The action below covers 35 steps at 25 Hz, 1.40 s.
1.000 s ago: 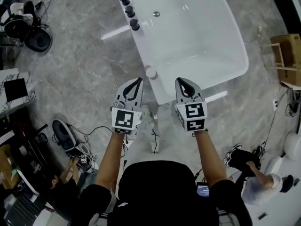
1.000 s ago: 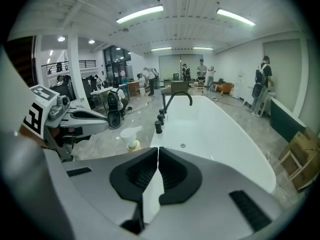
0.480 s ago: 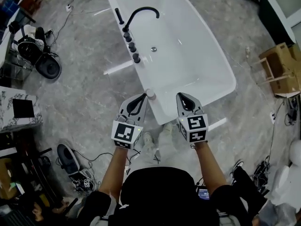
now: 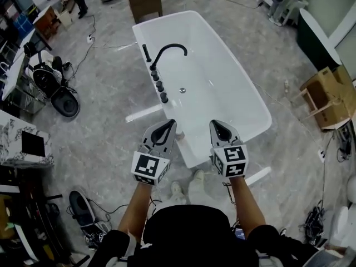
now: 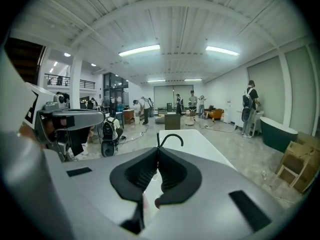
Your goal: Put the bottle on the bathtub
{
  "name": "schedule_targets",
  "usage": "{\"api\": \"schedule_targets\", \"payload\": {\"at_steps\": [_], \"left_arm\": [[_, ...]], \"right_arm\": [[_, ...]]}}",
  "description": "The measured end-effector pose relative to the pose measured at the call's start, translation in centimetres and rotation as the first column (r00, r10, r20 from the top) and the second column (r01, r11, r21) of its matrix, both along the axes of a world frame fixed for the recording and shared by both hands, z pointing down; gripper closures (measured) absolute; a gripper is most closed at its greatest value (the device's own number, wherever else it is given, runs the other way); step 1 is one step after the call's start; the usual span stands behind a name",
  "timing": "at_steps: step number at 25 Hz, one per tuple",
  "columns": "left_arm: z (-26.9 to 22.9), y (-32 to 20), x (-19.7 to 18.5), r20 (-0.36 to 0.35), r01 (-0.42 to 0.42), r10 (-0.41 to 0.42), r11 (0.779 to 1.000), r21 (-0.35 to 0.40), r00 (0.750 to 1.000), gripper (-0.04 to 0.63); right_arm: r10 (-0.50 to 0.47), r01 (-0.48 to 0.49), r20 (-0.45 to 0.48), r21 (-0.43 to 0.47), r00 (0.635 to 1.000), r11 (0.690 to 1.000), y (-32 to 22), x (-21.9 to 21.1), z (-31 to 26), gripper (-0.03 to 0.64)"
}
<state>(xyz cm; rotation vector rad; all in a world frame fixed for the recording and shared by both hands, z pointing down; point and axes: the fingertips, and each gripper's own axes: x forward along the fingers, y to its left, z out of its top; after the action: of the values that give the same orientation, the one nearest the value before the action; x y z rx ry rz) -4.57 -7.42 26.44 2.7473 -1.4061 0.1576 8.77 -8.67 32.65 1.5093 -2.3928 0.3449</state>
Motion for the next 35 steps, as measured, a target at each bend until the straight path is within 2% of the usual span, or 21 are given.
{"api": "schedule_targets", "payload": {"at_steps": [10,16,20,27,35], "left_arm": [[-7.6,1.1,0.9,-0.021,0.025,-0.022,0.99,0.138,1.0,0.581],[-9.6,1.7,0.9,-0.026,0.05,-0.046,0.986,0.161,0.999,0.581],[-10.6,1.9,1.3,-0.02,0.038,-0.035,0.985,0.165,0.999,0.581],[-11.3,2.1,2.5,-0.016,0.028,-0.025,0.986,0.167,1.0,0.581],[-11.2,1.4,1.6,-0.028,0.047,-0.043,0.985,0.165,0.999,0.581]], "right_arm": [[0.0,-0.004,0.034,0.121,0.999,0.993,1.2,0.9,-6.8,0.594],[0.001,-0.009,0.048,0.182,0.999,0.983,1.5,2.0,-9.7,0.594],[0.002,-0.013,0.052,0.214,0.999,0.977,1.4,2.4,-11.2,0.594],[-0.002,-0.013,0.065,0.237,0.998,0.971,1.3,3.0,-12.2,0.594],[0.0,-0.016,0.062,0.253,0.998,0.967,0.3,2.3,-12.3,0.594]]}}
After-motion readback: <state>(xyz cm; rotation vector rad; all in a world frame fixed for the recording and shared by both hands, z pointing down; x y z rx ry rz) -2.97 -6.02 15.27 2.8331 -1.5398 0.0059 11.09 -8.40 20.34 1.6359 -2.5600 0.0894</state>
